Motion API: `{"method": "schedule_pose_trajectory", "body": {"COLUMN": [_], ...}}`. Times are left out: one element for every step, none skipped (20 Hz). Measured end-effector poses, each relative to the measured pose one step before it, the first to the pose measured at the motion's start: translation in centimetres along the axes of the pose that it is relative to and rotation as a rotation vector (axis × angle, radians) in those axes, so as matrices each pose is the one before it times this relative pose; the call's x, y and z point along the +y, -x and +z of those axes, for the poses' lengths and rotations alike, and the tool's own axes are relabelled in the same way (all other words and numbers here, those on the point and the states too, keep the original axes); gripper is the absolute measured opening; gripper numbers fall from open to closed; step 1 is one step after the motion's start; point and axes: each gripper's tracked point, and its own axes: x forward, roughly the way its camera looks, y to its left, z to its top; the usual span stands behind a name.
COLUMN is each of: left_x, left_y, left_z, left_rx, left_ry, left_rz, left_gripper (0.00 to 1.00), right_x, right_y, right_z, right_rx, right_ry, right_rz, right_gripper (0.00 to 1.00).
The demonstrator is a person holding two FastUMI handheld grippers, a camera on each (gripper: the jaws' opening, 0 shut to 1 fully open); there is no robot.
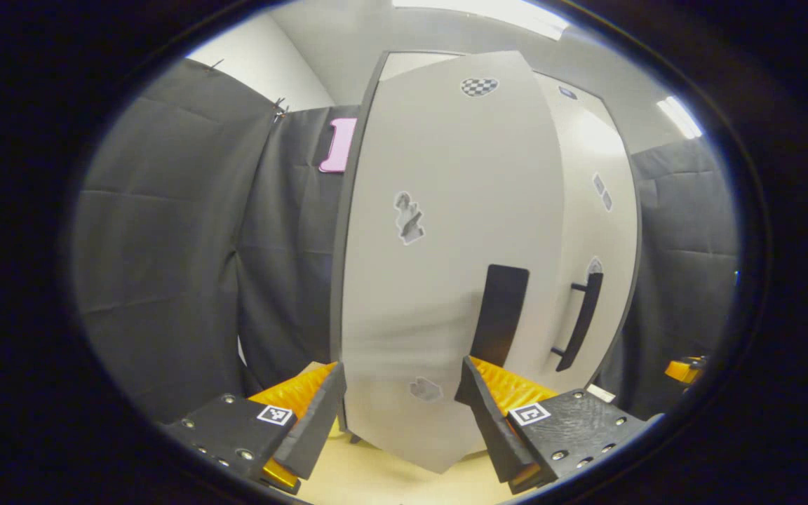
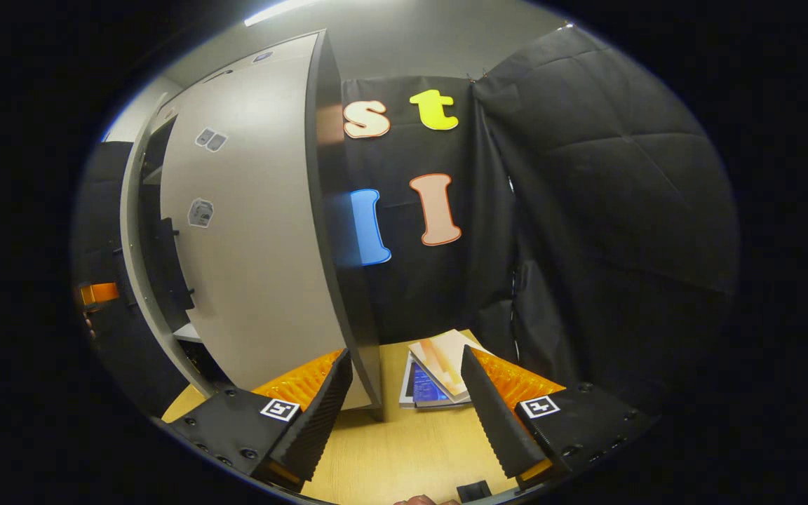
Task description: Grab one shoe with the right hand and put it into the shoe cabinet, grab the other shoe with the left hand and put it into the shoe cabinet; then close the right door with the right hand and the left door with the left hand.
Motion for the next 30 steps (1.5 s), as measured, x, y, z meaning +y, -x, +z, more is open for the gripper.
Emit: {"method": "schedule_pose_trajectory", "body": {"left_x": [-0.655,-0.557,-0.507,-0.062,0.263,0.284,0.430,0.487,0.581,0.657,0.624,0.792,0.877,0.787,0.440,0.348,0.563,0.614,0.349,0.301,0.355,0.456,0.229,0.053,0.196,0.214,0.212,0.299,0.390,0.382], "left_y": [0.445,0.565,0.760,0.796,1.116,0.955,1.209,1.101,1.146,1.258,1.239,1.024,0.827,0.507,0.525,0.414,0.228,0.064,0.309,0.098,0.227,0.202,0.480,0.166,0.291,0.255,0.077,0.124,0.210,0.222], "left_z": [-0.278,-0.367,-0.475,-0.155,-0.171,-0.148,-0.090,0.094,0.138,0.273,0.275,0.407,0.396,0.543,0.521,0.466,0.455,0.370,0.488,0.196,0.037,0.162,0.087,-0.016,-0.015,-0.109,-0.218,-0.157,-0.088,0.031], "left_rx": [0.00388,0.00673,0.00206,0.00000,0.00263,0.00537,0.00140,-0.01039,-0.00978,-0.00840,-0.00916,-0.00890,-0.01016,-0.01116,-0.01218,-0.01143,-0.01224,-0.01117,-0.00751,-0.00209,-0.00012,-0.00356,-0.00281,-0.00348,-0.00271,-0.00113,0.00420,0.00572,0.00302,0.00036], "left_ry": [0.00018,-0.00316,-0.00450,-0.00349,0.00263,0.00728,0.00660,0.00321,-0.00129,-0.00780,-0.01326,-0.01475,-0.01185,-0.00404,0.00412,0.00601,0.00109,-0.00310,-0.00733,-0.00931,-0.01049,-0.00941,-0.00556,0.00267,0.01114,0.01772,0.01834,0.01113,-0.00039,-0.00849], "left_rz": [-0.00807,-0.01377,-0.00845,-0.00701,-0.00595,-0.00687,-0.00665,0.00159,0.00095,0.00246,0.00741,0.01077,0.01808,0.01457,0.00571,0.00261,0.00812,0.00871,0.00221,0.00311,0.00988,0.01359,0.00676,0.00455,0.00488,0.00513,0.00380,0.00811,0.01029,0.00914], "left_gripper": [0.93,0.93,0.93,0.93,0.93,0.93,0.93,0.93,0.93,0.93,0.93,0.92,0.93,0.93,0.93,0.93,0.93,0.93,0.93,0.93,0.93,0.93,0.93,0.93,0.93,0.93,0.93,0.93,0.93,0.93], "right_x": [-0.854,-0.999,-0.666,-0.036,0.202,0.353,0.425,0.573,0.828,0.946,1.136,1.118,1.136,1.171,1.083,0.965,0.871,0.902,0.850,0.804,0.959,0.852,0.575,0.611,0.748,0.562,0.350,0.444,0.408,0.182], "right_y": [0.040,0.035,0.046,0.154,0.243,0.471,0.596,0.649,0.610,0.616,0.384,0.071,0.010,-0.018,-0.064,-0.211,-0.221,-0.196,-0.230,-0.174,-0.186,-0.125,-0.124,-0.023,-0.048,-0.122,-0.063,-0.036,-0.026,-0.024], "right_z": [-0.003,-0.112,-0.063,-0.177,-0.186,-0.403,-0.300,-0.196,-0.267,-0.161,0.186,0.555,0.686,0.729,0.832,0.997,1.001,0.807,0.776,0.669,0.703,0.513,0.430,0.165,0.102,-0.012,-0.141,-0.168,-0.244,-0.210], "right_rx": [0.00055,0.00037,-0.00126,0.00158,0.00591,0.01081,0.00385,0.00006,0.00231,0.00169,-0.00433,-0.01074,-0.01071,-0.01305,-0.01555,-0.02079,-0.02381,-0.02127,-0.01723,-0.01564,-0.01744,-0.01393,-0.01080,-0.00519,-0.00440,0.00101,0.00395,0.00438,0.00604,0.00534], "right_ry": [0.02133,0.02699,0.02341,0.01476,0.00883,0.00773,0.00520,0.00314,0.00196,-0.00194,-0.00464,-0.00058,0.00053,0.00108,0.00449,0.00895,0.01187,0.01053,0.00478,-0.00126,-0.00572,-0.00415,0.00067,0.00112,0.00013,0.00209,0.00170,-0.00135,-0.00253,-0.00406], "right_rz": [-0.01697,-0.02581,-0.01878,-0.01050,-0.00279,0.00033,-0.00126,0.00122,0.00607,0.00884,0.01519,0.01345,0.01286,0.01485,0.01342,0.00896,0.00536,0.00728,0.00909,0.01095,0.01673,0.01226,0.00666,0.00922,0.01764,0.01091,0.00742,0.01157,0.01068,0.00477], "right_gripper": [0.98,0.98,0.98,0.98,0.98,0.98,0.98,0.98,0.98,0.98,0.98,0.98,0.98,0.98,0.98,0.98,0.98,0.98,0.98,0.98,0.98,0.98,0.98,0.98,0.98,0.98,0.98,0.98,0.98,0.98]}}
